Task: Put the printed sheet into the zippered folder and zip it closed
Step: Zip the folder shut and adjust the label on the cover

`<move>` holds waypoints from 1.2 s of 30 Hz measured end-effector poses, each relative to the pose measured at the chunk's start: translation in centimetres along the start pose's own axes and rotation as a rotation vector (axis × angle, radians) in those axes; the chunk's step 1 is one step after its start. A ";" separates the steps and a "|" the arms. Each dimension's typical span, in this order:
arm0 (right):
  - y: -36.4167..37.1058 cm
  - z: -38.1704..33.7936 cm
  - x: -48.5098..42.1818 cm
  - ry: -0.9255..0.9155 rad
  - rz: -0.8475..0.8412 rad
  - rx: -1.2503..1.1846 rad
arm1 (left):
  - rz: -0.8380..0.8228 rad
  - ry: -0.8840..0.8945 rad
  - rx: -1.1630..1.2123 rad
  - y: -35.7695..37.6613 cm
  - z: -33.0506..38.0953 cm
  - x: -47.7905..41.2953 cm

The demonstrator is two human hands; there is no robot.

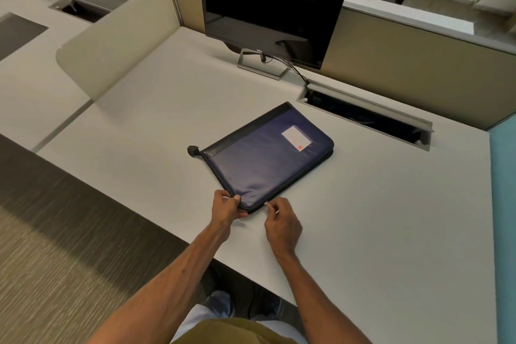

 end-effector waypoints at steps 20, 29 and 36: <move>-3.8 8.8 -13.4 0.080 0.046 0.064 | 0.330 0.420 -0.492 -6.0 4.7 1.0; -3.0 9.0 -13.4 0.087 0.005 0.073 | -0.165 1.147 -1.071 12.1 8.5 7.3; -3.0 9.2 -13.4 0.138 0.032 0.061 | -0.230 1.225 -1.363 19.9 8.2 6.7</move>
Point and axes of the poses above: each hand's wrist, its own x-axis away from the middle knuckle, its own y-axis out of the palm, z = x × y, the point moved 8 cm from there along -x, towards the middle knuckle, and after that the axes turned 11 degrees about z, right-handed, at the moved point
